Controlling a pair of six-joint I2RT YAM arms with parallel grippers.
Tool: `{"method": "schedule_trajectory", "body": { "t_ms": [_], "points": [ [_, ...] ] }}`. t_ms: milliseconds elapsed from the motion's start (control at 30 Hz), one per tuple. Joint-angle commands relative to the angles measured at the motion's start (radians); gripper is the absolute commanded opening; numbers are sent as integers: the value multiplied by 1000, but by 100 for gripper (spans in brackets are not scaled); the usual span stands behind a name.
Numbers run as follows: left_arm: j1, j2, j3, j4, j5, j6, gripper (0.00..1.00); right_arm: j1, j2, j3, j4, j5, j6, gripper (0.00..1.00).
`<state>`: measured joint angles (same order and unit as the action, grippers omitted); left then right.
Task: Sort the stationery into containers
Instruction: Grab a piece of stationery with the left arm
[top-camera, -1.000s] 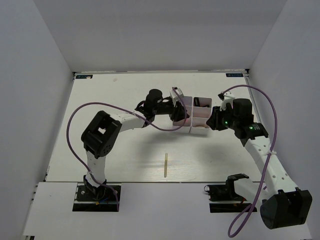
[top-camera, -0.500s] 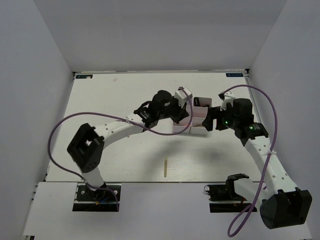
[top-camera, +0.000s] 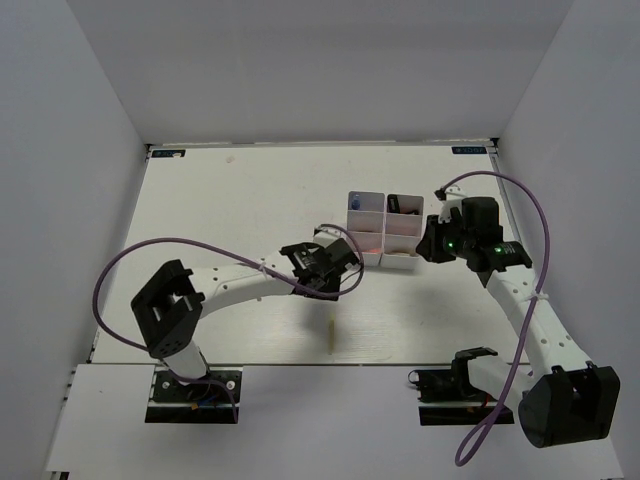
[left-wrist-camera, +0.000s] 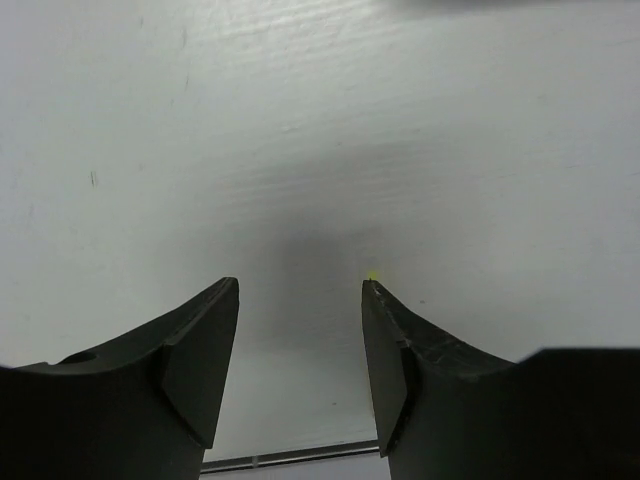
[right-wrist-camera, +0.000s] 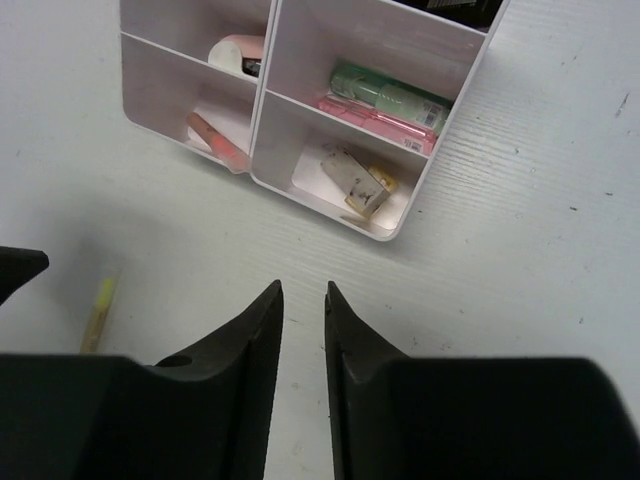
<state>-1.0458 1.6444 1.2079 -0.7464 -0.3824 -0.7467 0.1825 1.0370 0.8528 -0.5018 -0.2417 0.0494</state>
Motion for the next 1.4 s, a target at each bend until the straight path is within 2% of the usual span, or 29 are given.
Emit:
{"method": "schedule_trajectory", "body": {
  "t_ms": [0, 367, 533, 733, 767, 933, 1067, 1233, 1300, 1367],
  "points": [
    [-13, 1, -25, -19, -23, -149, 63, -8, 0, 17, 0, 22, 3, 24],
    [-42, 60, -90, 122, 109, -238, 63, -14, 14, 15, 2, 32, 0, 23],
    [-57, 101, -90, 134, 139, -256, 61, -15, 17, 15, 6, 31, -2, 24],
    [-63, 137, -94, 137, 143, -263, 51, -18, 14, 15, 3, 30, -6, 24],
    [-66, 149, -93, 131, 140, -264, 47, -18, 9, 17, 6, 30, -3, 24],
    [-97, 193, -18, 6, 59, -255, 39, -24, 3, 15, 3, 22, -3, 26],
    [-117, 245, 7, -79, 25, -258, 28, -26, 0, 19, 2, 18, -2, 26],
    [-138, 311, 50, -175, -42, -244, 21, -34, -5, 18, 2, 10, 1, 26],
    [-145, 331, 67, -192, -55, -243, 13, -38, -6, 19, 0, 5, 3, 26],
    [-145, 324, 47, -179, -59, -237, 10, -41, -8, 17, 0, 4, 4, 26]
  ]
}}
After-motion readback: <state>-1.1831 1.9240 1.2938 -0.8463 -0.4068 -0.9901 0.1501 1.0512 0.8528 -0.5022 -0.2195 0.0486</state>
